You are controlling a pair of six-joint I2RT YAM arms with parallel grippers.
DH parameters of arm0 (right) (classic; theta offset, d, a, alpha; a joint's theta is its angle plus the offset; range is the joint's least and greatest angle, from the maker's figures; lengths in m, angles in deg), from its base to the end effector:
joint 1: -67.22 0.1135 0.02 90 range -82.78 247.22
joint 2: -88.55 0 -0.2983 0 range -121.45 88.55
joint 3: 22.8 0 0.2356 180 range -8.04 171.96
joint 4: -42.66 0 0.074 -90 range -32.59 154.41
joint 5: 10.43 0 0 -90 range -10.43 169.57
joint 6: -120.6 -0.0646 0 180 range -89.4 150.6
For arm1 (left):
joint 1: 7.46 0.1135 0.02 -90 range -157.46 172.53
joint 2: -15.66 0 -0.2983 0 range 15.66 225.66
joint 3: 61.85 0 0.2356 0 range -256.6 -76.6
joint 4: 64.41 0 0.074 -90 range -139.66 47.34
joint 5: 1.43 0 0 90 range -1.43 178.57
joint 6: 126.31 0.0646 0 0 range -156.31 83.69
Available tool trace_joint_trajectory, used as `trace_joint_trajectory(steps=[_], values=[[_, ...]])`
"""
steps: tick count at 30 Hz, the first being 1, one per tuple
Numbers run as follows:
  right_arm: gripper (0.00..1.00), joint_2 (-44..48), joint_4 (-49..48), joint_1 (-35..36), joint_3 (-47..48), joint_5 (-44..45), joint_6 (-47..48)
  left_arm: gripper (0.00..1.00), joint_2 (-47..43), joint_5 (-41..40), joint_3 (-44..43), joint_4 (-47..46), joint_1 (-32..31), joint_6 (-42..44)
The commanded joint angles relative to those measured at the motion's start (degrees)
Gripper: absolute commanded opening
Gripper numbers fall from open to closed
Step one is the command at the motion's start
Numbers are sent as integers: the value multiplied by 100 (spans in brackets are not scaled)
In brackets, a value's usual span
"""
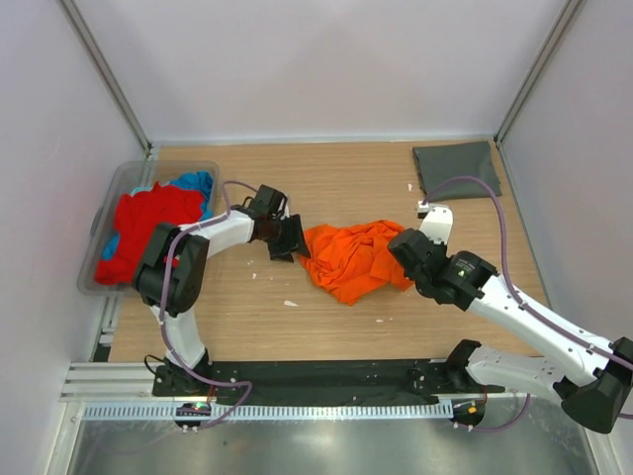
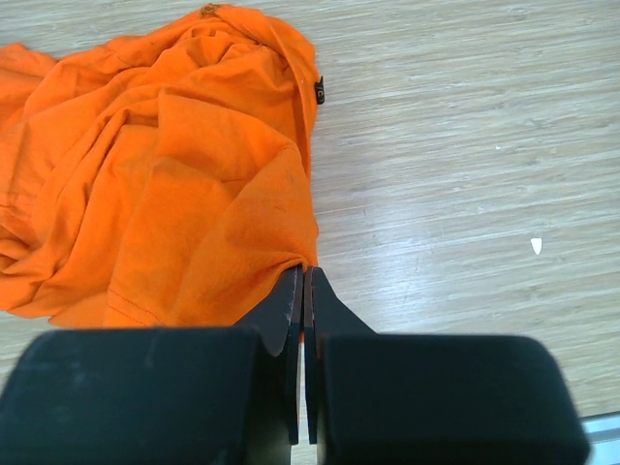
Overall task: Fold and stack the t-shirts
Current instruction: Flatten the tshirt out
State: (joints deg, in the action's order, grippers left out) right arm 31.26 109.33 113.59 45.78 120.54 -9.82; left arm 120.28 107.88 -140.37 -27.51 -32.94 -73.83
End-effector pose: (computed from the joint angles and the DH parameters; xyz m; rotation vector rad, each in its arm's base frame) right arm 0.1408 0.0863 0.3096 0.1435 2.2398 -0.1278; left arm 0.3231 -0.1777 0.1782 -0.1809 2.8122 -0.7616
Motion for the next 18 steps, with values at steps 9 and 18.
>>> trace_joint_trajectory(steps=[9,18], values=[[1,175,107,-84,996,586,174,0,-405,-768,-1531,981,25,165],[1,17,775,-234,3177,1027,544,0,-2182,-2677,-2975,2899,25,632]])
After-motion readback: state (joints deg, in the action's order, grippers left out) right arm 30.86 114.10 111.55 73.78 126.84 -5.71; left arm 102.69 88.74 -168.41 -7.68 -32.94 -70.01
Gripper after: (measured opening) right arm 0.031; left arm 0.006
